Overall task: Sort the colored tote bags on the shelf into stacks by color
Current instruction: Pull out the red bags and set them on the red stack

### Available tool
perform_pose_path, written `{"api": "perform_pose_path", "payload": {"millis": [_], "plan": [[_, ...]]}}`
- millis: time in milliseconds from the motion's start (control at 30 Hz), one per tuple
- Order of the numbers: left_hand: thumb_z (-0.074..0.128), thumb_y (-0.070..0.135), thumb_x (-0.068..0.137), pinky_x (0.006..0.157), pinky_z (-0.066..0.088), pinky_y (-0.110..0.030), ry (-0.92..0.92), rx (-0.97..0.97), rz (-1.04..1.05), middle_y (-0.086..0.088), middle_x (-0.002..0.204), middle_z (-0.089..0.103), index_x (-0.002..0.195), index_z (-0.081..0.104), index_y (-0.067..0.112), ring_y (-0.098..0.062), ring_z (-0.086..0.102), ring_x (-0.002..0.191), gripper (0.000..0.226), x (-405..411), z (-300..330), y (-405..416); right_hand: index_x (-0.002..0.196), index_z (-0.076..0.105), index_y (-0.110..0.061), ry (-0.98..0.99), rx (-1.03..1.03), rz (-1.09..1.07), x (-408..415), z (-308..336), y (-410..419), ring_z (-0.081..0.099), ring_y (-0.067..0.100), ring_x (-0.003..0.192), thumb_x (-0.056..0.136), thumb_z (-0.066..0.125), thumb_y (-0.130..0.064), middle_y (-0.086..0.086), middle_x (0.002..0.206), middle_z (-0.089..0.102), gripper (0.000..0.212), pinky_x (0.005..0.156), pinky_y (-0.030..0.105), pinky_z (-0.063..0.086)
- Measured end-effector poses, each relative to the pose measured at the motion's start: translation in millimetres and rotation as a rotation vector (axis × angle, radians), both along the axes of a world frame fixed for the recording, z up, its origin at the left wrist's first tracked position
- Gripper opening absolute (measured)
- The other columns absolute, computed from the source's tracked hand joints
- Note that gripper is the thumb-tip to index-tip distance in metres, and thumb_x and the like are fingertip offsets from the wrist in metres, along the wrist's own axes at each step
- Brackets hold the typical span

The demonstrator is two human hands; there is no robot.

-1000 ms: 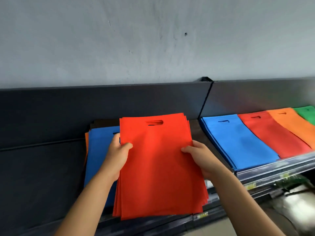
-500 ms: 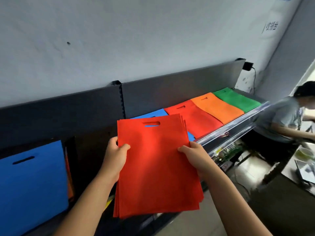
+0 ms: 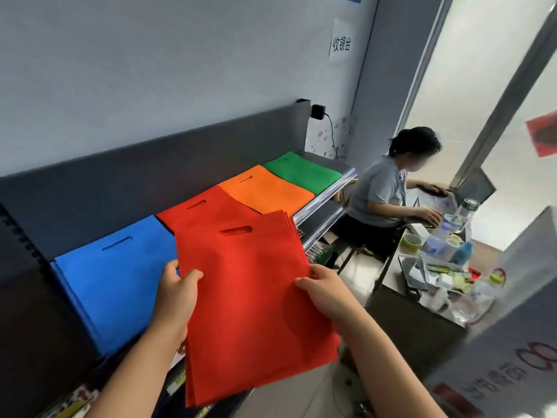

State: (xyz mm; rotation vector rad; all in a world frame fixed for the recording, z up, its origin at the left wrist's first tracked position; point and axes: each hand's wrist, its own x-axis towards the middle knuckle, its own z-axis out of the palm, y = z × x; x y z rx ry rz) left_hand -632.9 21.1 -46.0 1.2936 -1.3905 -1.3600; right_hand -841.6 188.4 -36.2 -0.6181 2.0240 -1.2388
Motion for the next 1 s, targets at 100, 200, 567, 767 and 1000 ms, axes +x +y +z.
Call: {"api": "perform_pose_path", "payload": {"millis": [100, 200, 567, 767, 1000], "plan": [[0.06, 0.011, 0.096, 0.069, 0.048, -0.032, -0.033, -0.003, -0.034, -0.001, 0.106, 0.069, 0.122, 0.058, 0.02, -0.014, 0.063, 0.085, 0.028, -24, -1, -16, 0.105, 0.074, -0.023, -0.028, -0.007, -0.039, -24, -11, -11, 0.08, 0.023, 0.081, 0.094, 0.069, -0.019, 0.002, 0.095, 0.081, 0.012, 0.085, 0.046, 0.066], [0.06, 0.015, 0.095, 0.087, 0.053, -0.041, -0.086, -0.005, -0.053, -0.006, 0.125, 0.068, 0.133, 0.056, 0.019, -0.022, 0.065, 0.103, 0.039, -41, -2, -45, 0.121, 0.066, -0.024, -0.065, -0.02, -0.066, -38, -19, -38, 0.08, 0.024, 0.083, 0.093, 0.069, -0.023, 0.004, 0.101, 0.08, 0.028, 0.086, 0.052, 0.065], [0.058, 0.036, 0.083, 0.095, 0.055, -0.045, -0.246, 0.109, -0.022, -0.002, 0.126, 0.066, 0.139, 0.053, 0.016, -0.021, 0.065, 0.11, 0.06, -64, 1, -174, 0.132, 0.059, -0.029, 0.055, 0.018, 0.078, -85, -8, -195, 0.072, 0.02, 0.084, 0.095, 0.063, -0.021, 0.005, 0.127, 0.069, 0.038, 0.067, 0.031, 0.054], [0.055, 0.016, 0.093, 0.058, 0.029, -0.031, -0.374, 0.14, -0.002, -0.001, 0.07, 0.041, 0.084, 0.049, 0.014, -0.016, 0.037, 0.06, 0.011, -73, -10, -216, 0.134, 0.057, -0.028, 0.107, 0.083, 0.173, -111, -22, -268, 0.074, 0.03, 0.083, 0.096, 0.06, -0.019, 0.004, 0.114, 0.074, 0.039, 0.065, 0.035, 0.052], [0.058, 0.022, 0.092, 0.062, 0.029, -0.034, -0.508, 0.176, 0.065, -0.002, 0.066, 0.034, 0.069, 0.037, 0.018, -0.02, 0.034, 0.062, 0.031, -91, -26, -252, 0.133, 0.059, -0.009, 0.276, 0.207, 0.392, -145, -53, -369, 0.068, 0.033, 0.113, 0.096, 0.059, -0.022, 0.013, 0.121, 0.071, 0.04, 0.08, 0.032, 0.046]]}}
